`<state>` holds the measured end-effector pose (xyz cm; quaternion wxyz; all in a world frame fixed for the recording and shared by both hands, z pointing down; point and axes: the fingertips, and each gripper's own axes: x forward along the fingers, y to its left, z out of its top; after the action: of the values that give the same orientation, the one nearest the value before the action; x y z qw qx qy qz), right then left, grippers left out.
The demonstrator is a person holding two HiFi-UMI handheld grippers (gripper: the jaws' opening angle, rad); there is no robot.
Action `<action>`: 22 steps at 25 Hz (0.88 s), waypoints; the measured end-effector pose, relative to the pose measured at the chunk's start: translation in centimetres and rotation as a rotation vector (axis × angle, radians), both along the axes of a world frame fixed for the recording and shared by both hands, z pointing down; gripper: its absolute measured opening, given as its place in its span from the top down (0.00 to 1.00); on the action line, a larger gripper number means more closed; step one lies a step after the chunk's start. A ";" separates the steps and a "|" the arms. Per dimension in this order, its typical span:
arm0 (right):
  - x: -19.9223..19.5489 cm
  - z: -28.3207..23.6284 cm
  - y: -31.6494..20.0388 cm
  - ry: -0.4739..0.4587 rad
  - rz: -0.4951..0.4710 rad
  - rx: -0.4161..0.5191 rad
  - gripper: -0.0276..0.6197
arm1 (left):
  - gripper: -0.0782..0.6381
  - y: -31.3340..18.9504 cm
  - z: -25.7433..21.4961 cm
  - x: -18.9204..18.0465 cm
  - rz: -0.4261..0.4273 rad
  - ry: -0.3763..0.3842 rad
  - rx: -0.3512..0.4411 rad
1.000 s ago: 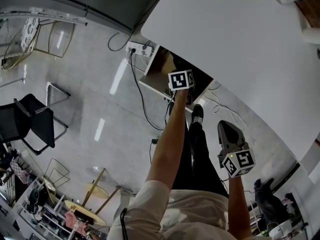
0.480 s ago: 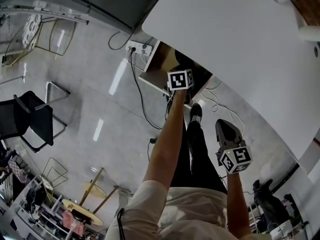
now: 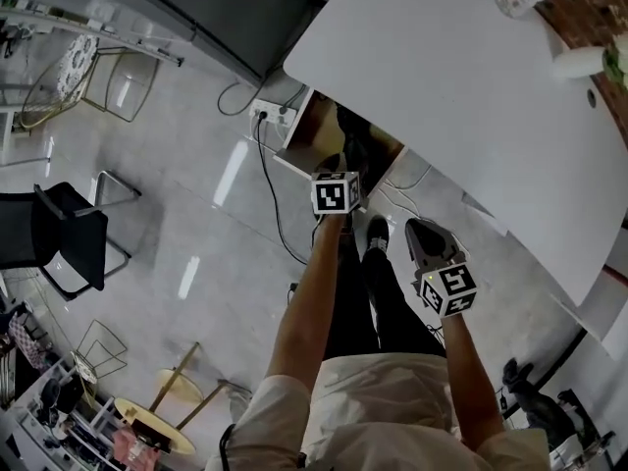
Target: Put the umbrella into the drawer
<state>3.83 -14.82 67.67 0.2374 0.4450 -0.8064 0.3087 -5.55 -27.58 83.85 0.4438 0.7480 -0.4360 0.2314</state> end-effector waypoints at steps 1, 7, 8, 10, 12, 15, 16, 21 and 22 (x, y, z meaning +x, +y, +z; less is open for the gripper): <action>-0.2 -0.4 0.0 0.002 -0.010 0.006 0.85 | 0.49 0.5 -0.9 -0.3 0.006 -0.007 0.017; 0.4 -3.4 0.0 0.026 -0.066 0.039 0.85 | 0.49 2.4 -7.0 -0.8 -0.001 -0.015 0.086; 0.6 -3.8 0.0 0.026 -0.065 0.039 0.85 | 0.49 2.8 -8.1 -0.8 -0.001 -0.018 0.093; 0.5 -4.5 -0.1 0.029 -0.066 0.042 0.85 | 0.49 3.7 -10.1 -1.1 -0.006 -0.014 0.106; 0.5 -5.3 -0.1 0.034 -0.068 0.052 0.85 | 0.49 4.6 -11.9 -1.1 -0.019 0.005 0.123; 0.5 -6.5 0.1 0.022 -0.075 0.068 0.85 | 0.49 6.3 -14.4 -1.4 -0.062 0.025 0.150; 0.6 -6.7 0.2 0.015 -0.076 0.072 0.85 | 0.49 6.8 -15.2 -1.6 -0.079 0.029 0.159; 0.2 -8.5 -0.5 -0.030 -0.064 0.098 0.85 | 0.49 9.2 -18.9 -2.6 -0.136 0.068 0.202; -0.2 -9.0 -0.6 -0.043 -0.063 0.104 0.85 | 0.49 9.8 -19.7 -3.0 -0.147 0.066 0.207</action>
<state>3.66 -15.44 58.65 0.2061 0.4243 -0.8400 0.2681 -8.58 -17.76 64.20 0.3940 0.7632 -0.4961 0.1271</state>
